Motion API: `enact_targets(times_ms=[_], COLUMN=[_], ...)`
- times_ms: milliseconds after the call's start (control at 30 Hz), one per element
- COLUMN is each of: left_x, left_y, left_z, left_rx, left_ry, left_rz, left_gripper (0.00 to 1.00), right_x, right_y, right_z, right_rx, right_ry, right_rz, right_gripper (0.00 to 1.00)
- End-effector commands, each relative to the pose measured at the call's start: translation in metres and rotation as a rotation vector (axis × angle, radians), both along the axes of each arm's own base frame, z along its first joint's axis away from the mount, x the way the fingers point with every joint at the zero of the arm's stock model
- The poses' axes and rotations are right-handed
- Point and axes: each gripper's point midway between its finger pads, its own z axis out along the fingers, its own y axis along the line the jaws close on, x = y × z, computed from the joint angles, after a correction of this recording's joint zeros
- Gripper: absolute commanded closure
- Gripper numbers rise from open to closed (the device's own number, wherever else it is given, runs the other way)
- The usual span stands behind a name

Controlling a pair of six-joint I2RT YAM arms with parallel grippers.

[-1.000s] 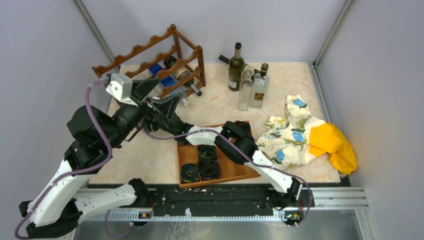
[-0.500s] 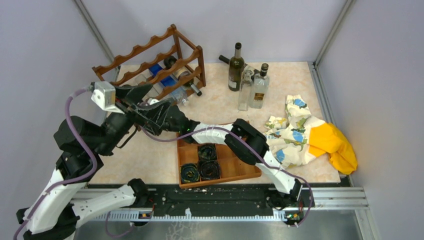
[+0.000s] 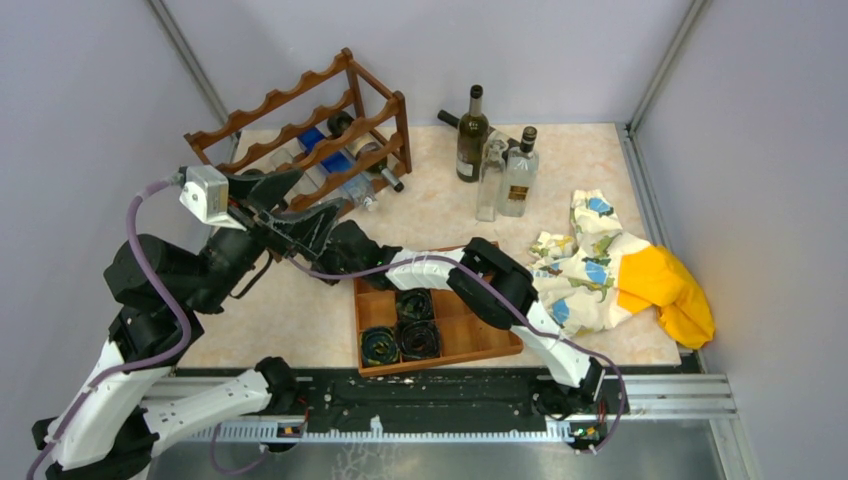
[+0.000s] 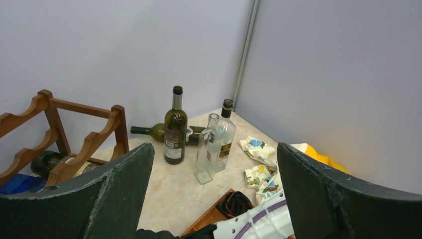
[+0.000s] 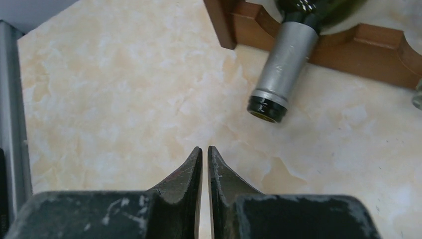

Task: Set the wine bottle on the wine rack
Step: Place the wine bottle in the wine rack.

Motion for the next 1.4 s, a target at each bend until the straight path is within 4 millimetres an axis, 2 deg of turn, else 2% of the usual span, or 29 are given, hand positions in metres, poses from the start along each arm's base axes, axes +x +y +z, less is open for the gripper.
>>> enact_targets(times_ms=[0, 333, 667, 767, 867, 967, 1067, 1200, 1367], left_x=[-0.002, -0.001, -0.001, -0.002, -0.002, -0.002, -0.002, -0.003, -0.004], left_y=[0.001, 0.0, 0.002, 0.004, 0.005, 0.005, 0.004, 0.004, 0.005], left_z=[0.002, 0.002, 0.002, 0.003, 0.003, 0.003, 0.002, 0.001, 0.001], left_rx=[0.01, 0.028, 0.032, 0.029, 0.025, 0.025, 0.026, 0.025, 0.02], left_ry=[-0.012, -0.016, -0.015, -0.016, -0.017, -0.02, -0.021, -0.019, -0.018], left_rz=[-0.001, -0.002, 0.008, 0.009, 0.013, 0.012, 0.007, 0.004, 0.006], left_gripper=[0.01, 0.01, 0.01, 0.01, 0.01, 0.01, 0.01, 0.01, 0.01], right_x=[0.022, 0.042, 0.068, 0.061, 0.043, 0.023, 0.016, 0.021, 0.041], right_y=[0.005, 0.022, 0.041, 0.045, 0.046, 0.04, 0.032, 0.016, -0.001], right_z=[0.026, 0.016, 0.032, 0.045, 0.061, 0.062, 0.05, 0.032, 0.021], right_rx=[0.037, 0.003, 0.043, 0.073, 0.126, 0.133, 0.095, 0.037, -0.026], right_ry=[-0.027, -0.038, -0.107, -0.13, -0.149, -0.15, -0.107, -0.072, -0.089], right_rz=[-0.096, -0.13, -0.144, -0.082, 0.034, 0.135, 0.14, 0.054, -0.091], right_gripper=[0.93, 0.92, 0.92, 0.91, 0.9, 0.89, 0.89, 0.89, 0.85])
